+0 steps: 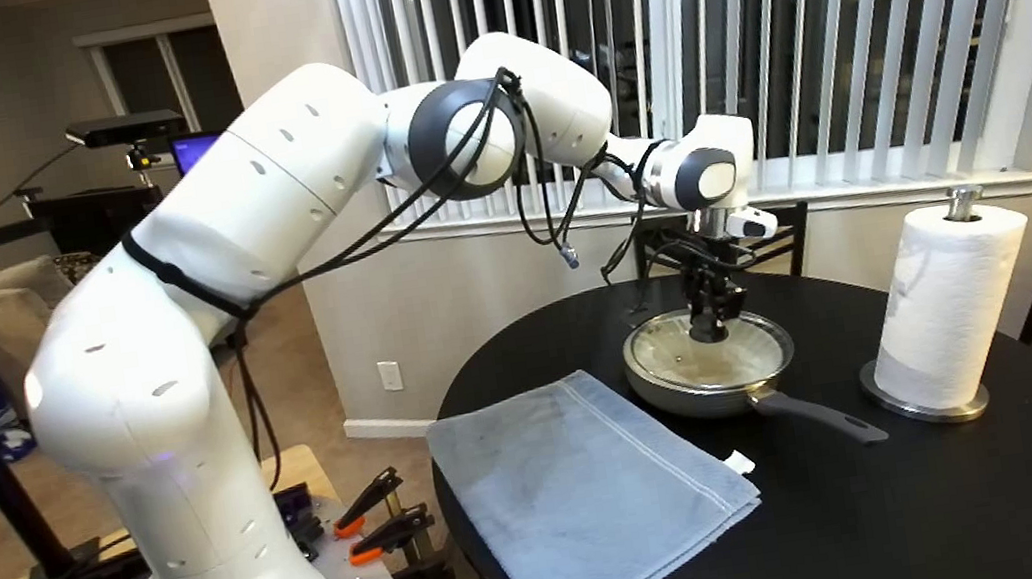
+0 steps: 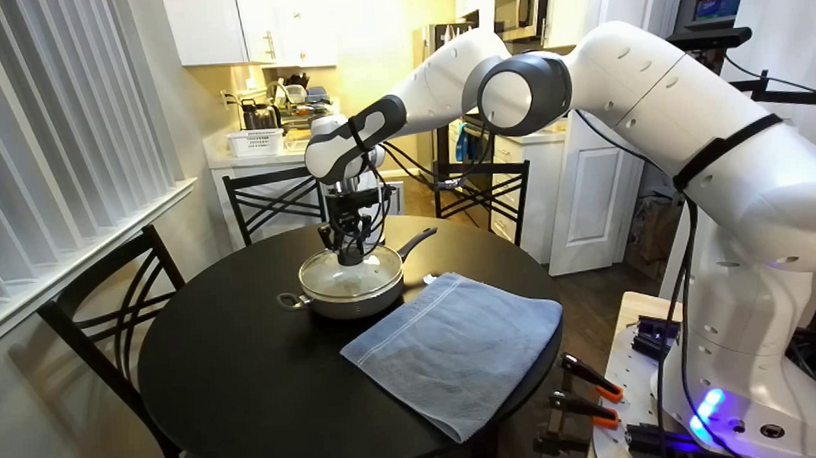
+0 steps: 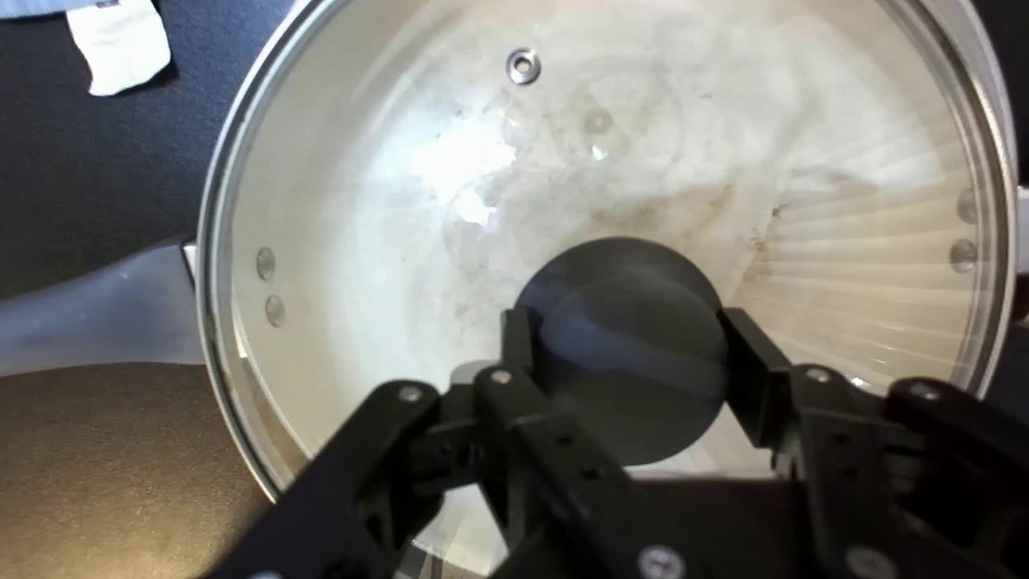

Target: Place the lid on the pan

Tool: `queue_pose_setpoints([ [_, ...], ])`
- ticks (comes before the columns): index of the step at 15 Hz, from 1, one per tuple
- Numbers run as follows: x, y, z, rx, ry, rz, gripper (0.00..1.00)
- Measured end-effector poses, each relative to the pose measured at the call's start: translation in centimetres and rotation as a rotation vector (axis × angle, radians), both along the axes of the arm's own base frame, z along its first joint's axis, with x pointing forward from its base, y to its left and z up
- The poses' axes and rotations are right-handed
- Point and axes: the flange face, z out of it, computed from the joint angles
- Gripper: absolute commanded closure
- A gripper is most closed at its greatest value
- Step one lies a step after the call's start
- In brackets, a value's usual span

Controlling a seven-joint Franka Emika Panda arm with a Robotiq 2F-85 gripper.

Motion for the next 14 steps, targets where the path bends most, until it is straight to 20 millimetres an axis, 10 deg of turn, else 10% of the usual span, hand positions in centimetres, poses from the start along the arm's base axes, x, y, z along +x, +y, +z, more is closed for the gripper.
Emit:
queue_pose_setpoints([
  [14, -0.2, 1.6, -0.2, 0.003, 0.031, 0.021, 0.67],
])
